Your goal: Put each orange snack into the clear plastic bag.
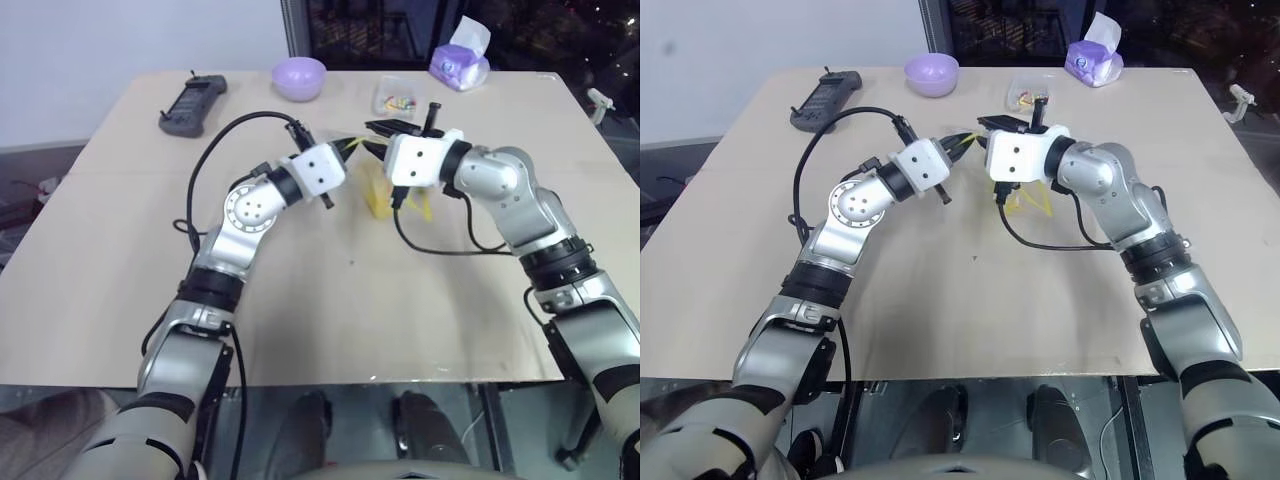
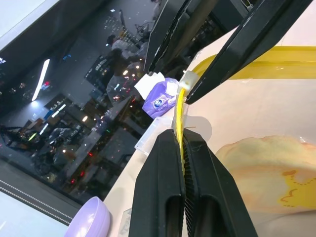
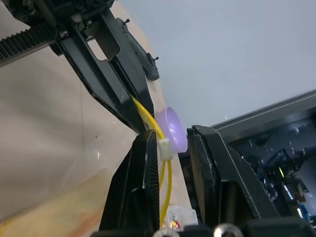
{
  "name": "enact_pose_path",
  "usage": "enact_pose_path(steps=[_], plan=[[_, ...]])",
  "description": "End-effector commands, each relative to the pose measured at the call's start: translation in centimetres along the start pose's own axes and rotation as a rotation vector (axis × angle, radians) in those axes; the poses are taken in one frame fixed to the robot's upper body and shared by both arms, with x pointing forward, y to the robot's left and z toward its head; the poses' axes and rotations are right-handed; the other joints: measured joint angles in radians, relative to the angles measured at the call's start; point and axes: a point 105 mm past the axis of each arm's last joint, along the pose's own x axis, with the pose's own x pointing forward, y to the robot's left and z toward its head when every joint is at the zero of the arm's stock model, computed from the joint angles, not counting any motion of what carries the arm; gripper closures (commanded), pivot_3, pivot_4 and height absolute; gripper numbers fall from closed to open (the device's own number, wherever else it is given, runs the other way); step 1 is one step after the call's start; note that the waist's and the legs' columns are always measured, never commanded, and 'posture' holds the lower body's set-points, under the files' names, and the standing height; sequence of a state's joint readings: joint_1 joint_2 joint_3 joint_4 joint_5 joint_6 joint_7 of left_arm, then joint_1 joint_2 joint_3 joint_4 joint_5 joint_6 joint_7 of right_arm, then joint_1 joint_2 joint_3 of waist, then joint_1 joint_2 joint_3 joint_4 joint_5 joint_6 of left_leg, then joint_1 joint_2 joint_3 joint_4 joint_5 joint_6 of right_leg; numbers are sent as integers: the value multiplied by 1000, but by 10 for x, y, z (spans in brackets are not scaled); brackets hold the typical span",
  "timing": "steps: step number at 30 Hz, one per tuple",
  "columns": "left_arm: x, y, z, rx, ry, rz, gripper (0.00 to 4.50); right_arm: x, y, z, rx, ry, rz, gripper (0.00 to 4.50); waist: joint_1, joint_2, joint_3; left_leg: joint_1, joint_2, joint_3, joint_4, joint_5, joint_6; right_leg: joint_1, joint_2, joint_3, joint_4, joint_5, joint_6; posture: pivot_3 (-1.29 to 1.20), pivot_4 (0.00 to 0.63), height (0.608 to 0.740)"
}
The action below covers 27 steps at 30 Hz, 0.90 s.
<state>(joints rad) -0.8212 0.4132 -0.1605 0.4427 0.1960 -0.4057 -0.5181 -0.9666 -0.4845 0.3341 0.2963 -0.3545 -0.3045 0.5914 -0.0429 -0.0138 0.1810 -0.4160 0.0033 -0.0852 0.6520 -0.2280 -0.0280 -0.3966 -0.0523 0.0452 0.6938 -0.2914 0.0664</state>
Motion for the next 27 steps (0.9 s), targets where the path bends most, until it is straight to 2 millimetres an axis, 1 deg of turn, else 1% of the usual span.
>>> enact_pose_path(steps=[1,8,9,10,11,22,24,27], plan=[[2,7,13,27,-47,24,4500,-5,-16,3,-15,-8,-48,3393,0,0,0,0,0,0,0,0,0,0,0,0,0,0,0,0,150,740],[2,6,13,23,-50,25,4500,-6,-14,1,-18,2,-38,3393,0,0,0,0,0,0,0,0,0,0,0,0,0,0,0,0,150,740],[2,5,13,22,-51,24,4500,-6,-14,1,-18,3,-37,3931,0,0,0,0,0,0,0,0,0,0,0,0,0,0,0,0,150,740],[2,5,13,21,-52,23,4500,-6,-14,0,-18,4,-35,4338,0,0,0,0,0,0,0,0,0,0,0,0,0,0,0,0,150,740],[3,4,14,20,-53,22,4500,-7,-13,0,-19,5,-33,4434,0,0,0,0,0,0,0,0,0,0,0,0,0,0,0,0,150,740],[3,4,15,8,-62,27,4500,-9,-10,-6,-18,39,-20,4434,0,0,0,0,0,0,0,0,0,0,0,0,0,0,0,0,150,740],[2,7,15,11,-66,44,4500,-10,-10,-8,-18,46,-20,4434,0,0,0,0,0,0,0,0,0,0,0,0,0,0,0,0,150,740],[-1,20,17,34,-71,109,4500,-13,-11,-13,-14,66,-21,4434,0,0,0,0,0,0,0,0,0,0,0,0,0,0,0,0,150,740]])
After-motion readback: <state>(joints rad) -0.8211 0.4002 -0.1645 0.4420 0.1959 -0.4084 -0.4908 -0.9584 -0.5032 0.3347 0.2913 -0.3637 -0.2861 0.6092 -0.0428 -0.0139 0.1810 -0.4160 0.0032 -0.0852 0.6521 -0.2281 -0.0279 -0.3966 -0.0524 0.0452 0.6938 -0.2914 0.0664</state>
